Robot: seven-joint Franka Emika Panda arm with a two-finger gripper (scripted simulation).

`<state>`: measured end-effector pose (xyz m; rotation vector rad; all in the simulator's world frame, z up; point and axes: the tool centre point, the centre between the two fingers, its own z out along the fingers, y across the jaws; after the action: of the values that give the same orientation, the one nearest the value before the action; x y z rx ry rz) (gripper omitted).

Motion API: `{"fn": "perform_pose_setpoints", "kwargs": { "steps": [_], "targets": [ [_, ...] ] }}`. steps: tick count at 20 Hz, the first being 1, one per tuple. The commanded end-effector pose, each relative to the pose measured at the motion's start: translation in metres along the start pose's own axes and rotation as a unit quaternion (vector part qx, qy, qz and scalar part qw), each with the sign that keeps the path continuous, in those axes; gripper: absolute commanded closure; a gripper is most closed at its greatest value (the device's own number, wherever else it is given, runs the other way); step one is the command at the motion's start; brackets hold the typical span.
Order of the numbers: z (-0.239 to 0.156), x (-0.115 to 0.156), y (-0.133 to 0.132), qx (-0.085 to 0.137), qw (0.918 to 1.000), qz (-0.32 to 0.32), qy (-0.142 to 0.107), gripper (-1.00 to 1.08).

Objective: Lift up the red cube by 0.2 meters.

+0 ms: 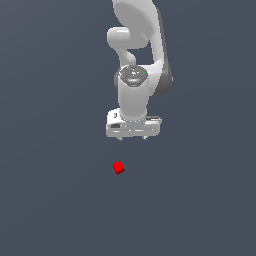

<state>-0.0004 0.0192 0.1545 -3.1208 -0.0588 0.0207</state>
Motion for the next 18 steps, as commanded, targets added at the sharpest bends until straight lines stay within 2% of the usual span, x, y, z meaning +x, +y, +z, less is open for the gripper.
{"fn": "perform_pose_setpoints", "kwargs": {
  "steps": [1,10,18],
  "targets": [
    [0.000,0.000,0.000,0.000,1.0000,0.000,0.000,-0.92],
    [0.014,0.005,0.009,-0.001,0.9998,-0.022,0.000,-0.92],
    [0.051,0.022,0.030,-0.004,0.9967,-0.081,0.001,-0.92]
  ]
}}
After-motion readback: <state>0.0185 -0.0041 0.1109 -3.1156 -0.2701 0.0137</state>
